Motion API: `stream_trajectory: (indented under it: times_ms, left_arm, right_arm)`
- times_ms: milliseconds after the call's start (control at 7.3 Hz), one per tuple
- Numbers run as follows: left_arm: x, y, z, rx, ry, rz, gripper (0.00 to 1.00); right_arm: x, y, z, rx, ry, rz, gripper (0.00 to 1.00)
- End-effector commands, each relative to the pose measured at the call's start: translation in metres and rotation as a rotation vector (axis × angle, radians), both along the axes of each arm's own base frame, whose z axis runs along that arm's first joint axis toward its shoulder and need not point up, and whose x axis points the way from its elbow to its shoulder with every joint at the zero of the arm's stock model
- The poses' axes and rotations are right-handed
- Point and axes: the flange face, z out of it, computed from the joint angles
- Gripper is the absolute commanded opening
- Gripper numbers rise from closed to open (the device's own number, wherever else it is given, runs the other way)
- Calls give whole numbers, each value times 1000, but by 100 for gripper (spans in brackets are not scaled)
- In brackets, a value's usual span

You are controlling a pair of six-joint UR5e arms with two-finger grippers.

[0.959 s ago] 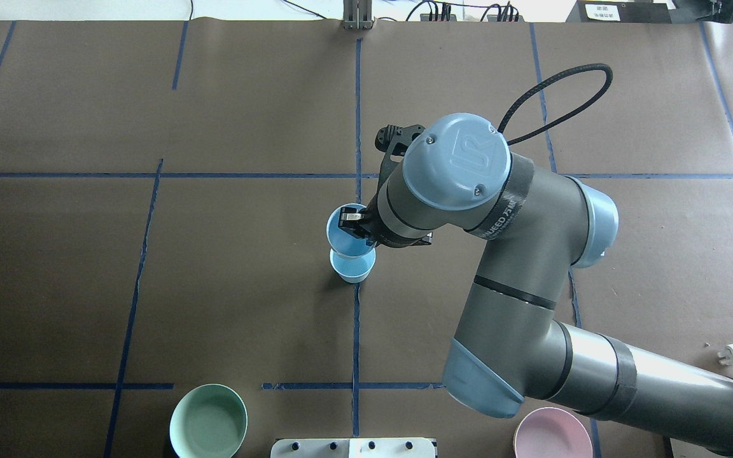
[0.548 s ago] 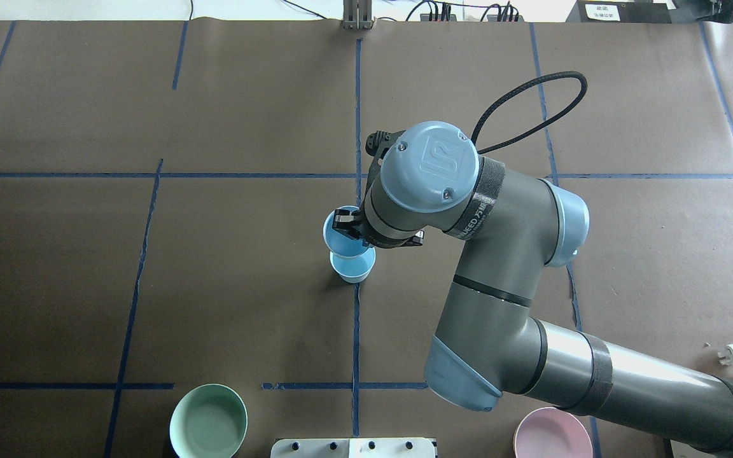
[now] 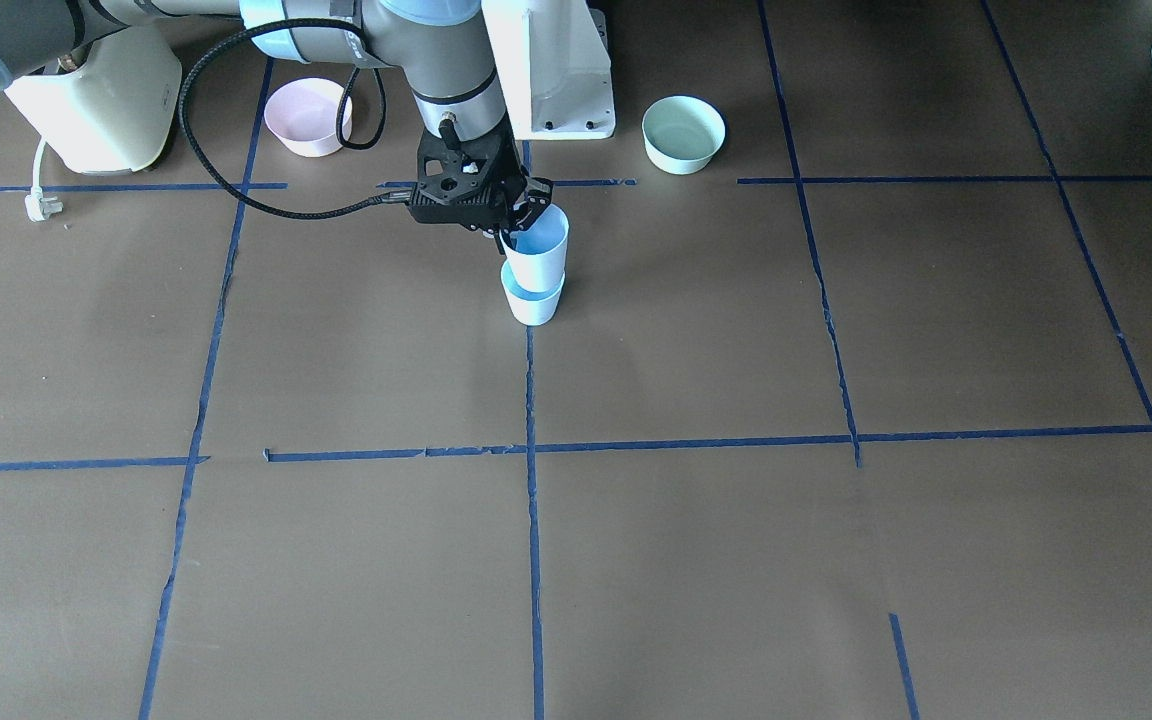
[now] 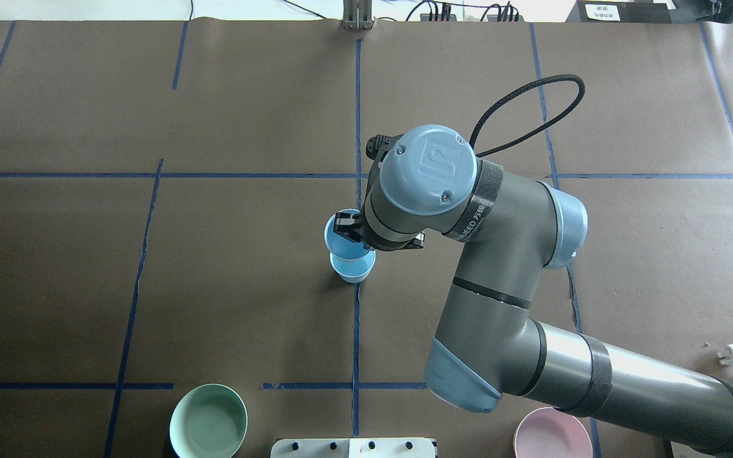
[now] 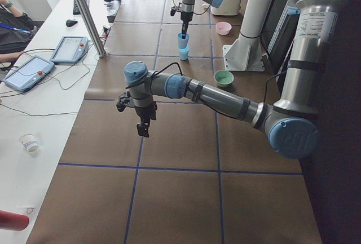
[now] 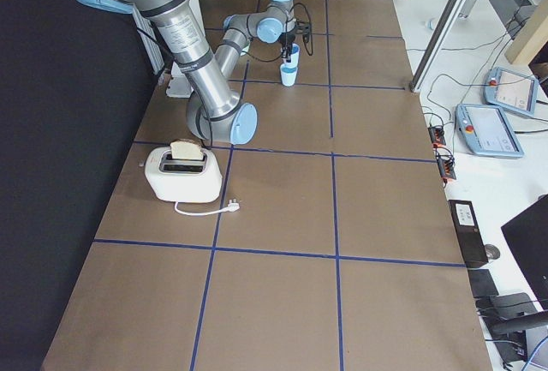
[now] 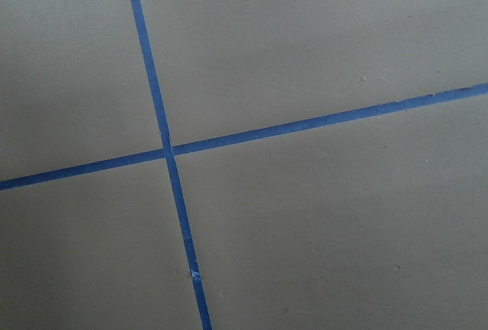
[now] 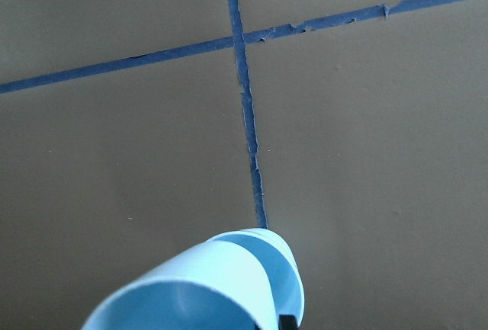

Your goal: Stack blue cups with both arms

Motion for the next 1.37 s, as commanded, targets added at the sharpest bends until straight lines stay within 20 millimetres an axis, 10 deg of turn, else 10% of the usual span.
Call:
stream_trajectory:
  times_ms: [0, 411, 822, 1233]
  left_arm:
    - [0, 0, 0, 0, 0, 0, 100]
    - [-3, 0, 0, -2, 0, -6, 100]
    - [-10, 6, 9, -23, 20, -14, 100]
    - [-15, 6, 8, -20, 25, -24, 100]
  right_arm:
    - [3, 2, 0, 1, -5, -2, 100]
    - [24, 1, -7, 7, -18, 11, 100]
    - [126, -26, 49, 136, 83, -22, 100]
    - [255, -79, 153, 175, 159, -148, 100]
